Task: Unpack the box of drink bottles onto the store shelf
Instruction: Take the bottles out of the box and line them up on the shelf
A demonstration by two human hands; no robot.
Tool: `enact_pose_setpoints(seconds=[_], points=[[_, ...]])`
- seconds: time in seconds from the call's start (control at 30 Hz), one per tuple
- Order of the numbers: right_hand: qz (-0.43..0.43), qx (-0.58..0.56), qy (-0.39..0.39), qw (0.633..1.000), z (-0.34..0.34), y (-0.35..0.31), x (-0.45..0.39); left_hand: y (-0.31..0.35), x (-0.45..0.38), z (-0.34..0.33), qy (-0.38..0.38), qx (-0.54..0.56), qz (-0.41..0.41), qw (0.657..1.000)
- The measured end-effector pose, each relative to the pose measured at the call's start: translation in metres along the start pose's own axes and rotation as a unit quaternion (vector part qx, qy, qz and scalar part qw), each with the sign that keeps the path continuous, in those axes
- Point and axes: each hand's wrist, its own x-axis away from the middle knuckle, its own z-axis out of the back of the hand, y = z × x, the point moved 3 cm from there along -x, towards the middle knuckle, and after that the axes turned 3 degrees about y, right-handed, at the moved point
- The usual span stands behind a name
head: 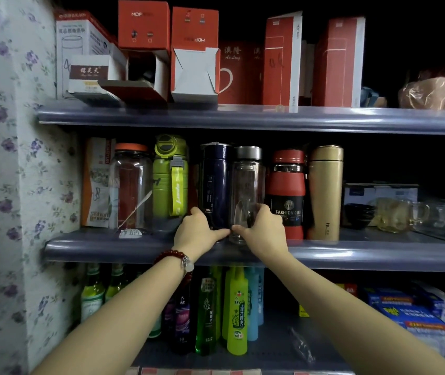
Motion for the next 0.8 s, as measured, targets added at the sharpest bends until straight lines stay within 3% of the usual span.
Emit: enact_pose_setpoints(seconds=[0.2,0.5,0.8], points=[[0.035,0.065,-0.002,0.997,0.008,0.001,0.006,0.006,0.013,0.007,0.007,-0.074,0.005,0.997],[0.101,0.092,-0.011,0.991,0.015,-0.001,0.018,-0.011,0.033,0.038,0.026,-0.125,-0.056,0.990],[0.169,0.107,-0.031,0.979,-0.004,-0.035,0.048,-0.068,0.038,0.077,0.034,-0.150,-0.019,0.988]])
